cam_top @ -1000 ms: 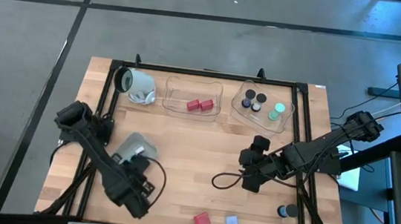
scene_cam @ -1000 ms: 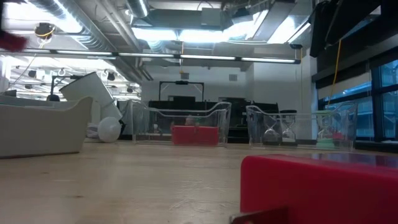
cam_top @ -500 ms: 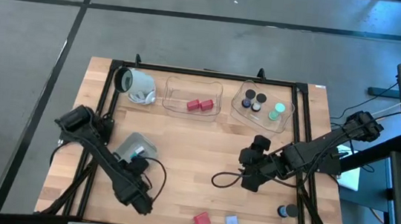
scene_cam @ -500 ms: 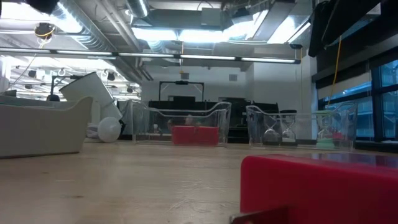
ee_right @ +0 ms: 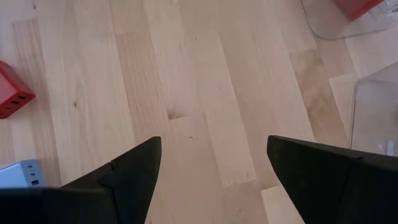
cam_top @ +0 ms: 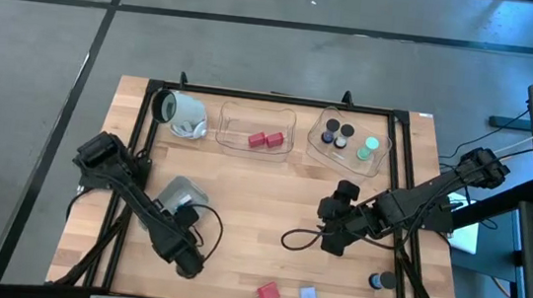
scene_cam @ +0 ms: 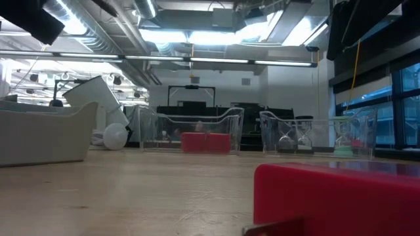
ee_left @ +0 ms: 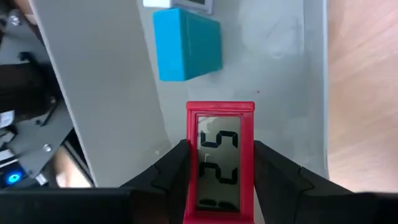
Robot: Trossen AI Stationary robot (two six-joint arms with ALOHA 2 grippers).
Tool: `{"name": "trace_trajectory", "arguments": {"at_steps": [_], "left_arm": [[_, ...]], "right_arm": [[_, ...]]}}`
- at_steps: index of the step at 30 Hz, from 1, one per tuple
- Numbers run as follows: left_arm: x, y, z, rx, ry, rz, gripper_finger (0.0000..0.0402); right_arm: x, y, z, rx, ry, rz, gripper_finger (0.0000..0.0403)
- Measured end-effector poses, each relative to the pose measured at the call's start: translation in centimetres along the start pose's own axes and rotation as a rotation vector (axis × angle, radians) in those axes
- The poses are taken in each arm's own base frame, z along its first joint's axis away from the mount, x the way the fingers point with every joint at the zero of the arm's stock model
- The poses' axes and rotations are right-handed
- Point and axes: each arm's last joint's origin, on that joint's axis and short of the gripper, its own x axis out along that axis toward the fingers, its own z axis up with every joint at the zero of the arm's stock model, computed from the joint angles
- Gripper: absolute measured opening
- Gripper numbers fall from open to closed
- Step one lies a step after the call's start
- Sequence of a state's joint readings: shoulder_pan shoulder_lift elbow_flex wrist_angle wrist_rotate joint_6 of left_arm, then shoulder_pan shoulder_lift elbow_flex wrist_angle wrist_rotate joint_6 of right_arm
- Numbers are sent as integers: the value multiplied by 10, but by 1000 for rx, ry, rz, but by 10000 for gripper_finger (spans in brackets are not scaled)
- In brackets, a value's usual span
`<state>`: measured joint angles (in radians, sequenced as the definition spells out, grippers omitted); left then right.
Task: Pick & Place Office items
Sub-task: Put the red digital clock into the gray bin, then put the blue charger adapter into the left transparent bin
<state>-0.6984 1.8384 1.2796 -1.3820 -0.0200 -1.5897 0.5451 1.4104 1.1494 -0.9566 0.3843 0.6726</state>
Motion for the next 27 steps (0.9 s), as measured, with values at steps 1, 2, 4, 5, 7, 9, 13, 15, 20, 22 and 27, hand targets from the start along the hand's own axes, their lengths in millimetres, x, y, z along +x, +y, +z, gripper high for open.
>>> {"name": "trace_trajectory", "arguments": {"at_steps": [1, 2, 4, 5, 7, 9, 13, 15, 20, 22, 27], "left_arm": [[1, 1, 1, 2, 1, -9, 140], [1, 1, 2, 2, -1, -23, 140], [2, 2, 3, 5, -13, -22, 140], [4, 3, 3, 4, -16, -14, 140], [2, 4, 3, 3, -15, -24, 140], [1, 6, 3, 4, -15, -20, 144], [2, 5, 3, -4, -12, -20, 165], [2, 5, 5, -9, -12, -19, 177], [2, 6, 6, -13, -3, -16, 202], [1, 6, 6, -14, 9, -7, 210], [-14, 13, 10, -1, 20, 54, 217]], "right_arm": [[0, 0, 0, -2, 0, 0, 295], [0, 0, 0, -3, 0, 0, 295], [0, 0, 0, -3, 0, 0, 295], [0, 0, 0, -3, 0, 0, 295], [0, 0, 0, -4, 0, 0, 295], [0, 0, 0, -5, 0, 0, 295], [0, 0, 0, -15, 0, 0, 295], [0, 0, 0, -24, 0, 0, 295], [0, 0, 0, -28, -1, 0, 295], [0, 0, 0, -28, -1, 1, 295], [0, 0, 0, -29, 0, 0, 295]]}}
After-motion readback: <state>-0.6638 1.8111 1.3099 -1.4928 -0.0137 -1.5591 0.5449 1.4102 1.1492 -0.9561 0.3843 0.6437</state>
